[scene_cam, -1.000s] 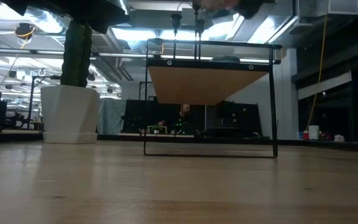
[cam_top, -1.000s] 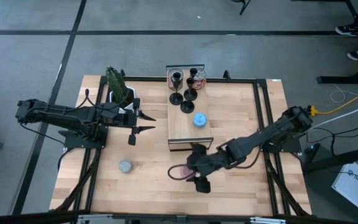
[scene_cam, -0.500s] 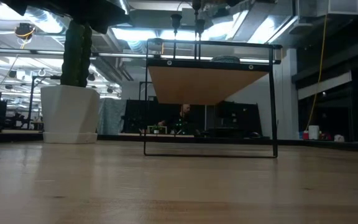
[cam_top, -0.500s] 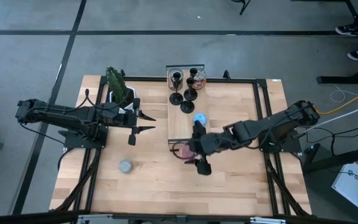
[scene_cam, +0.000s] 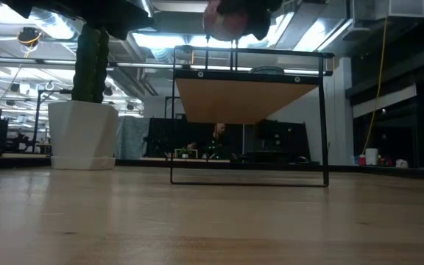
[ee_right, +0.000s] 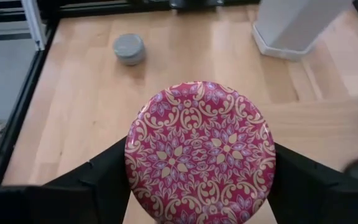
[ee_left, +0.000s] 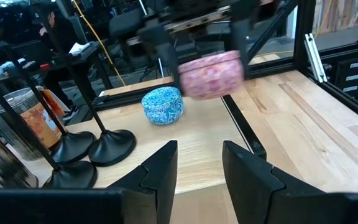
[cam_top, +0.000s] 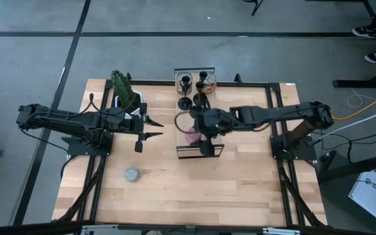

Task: Pick & Place candle stick holders
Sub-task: Put the small pink scented candle on the shelf

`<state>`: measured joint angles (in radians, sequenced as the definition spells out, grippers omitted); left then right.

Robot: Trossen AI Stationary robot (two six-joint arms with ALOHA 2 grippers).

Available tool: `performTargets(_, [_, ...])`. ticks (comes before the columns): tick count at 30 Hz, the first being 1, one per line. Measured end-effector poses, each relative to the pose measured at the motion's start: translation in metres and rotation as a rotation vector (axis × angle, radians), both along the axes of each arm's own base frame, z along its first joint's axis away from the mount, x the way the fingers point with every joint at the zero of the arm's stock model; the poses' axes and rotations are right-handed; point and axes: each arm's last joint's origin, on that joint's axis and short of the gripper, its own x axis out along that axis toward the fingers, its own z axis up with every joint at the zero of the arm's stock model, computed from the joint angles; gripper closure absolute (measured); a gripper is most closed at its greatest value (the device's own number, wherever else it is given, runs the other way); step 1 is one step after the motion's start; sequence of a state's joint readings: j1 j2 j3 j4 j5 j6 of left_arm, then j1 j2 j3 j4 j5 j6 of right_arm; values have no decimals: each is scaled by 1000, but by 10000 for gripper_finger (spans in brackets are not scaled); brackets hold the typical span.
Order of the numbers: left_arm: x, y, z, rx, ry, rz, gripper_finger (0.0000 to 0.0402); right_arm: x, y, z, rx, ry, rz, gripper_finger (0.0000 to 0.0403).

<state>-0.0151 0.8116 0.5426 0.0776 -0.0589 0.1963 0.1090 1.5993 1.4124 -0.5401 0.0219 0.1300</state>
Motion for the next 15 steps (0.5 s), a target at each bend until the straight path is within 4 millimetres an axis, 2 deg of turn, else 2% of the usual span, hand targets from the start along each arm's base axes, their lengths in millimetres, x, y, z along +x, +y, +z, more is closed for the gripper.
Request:
performTargets(7, [0,0,0,0,0,0,278,3,-28,-8,52,58,-55,108])
performTargets(11, [0,0,0,0,0,0,279,5,-33,-15,51,90,-69,92])
performTargets(15, [0,0,0,0,2,0,277,7,-34,-19,41,110,-84,92])
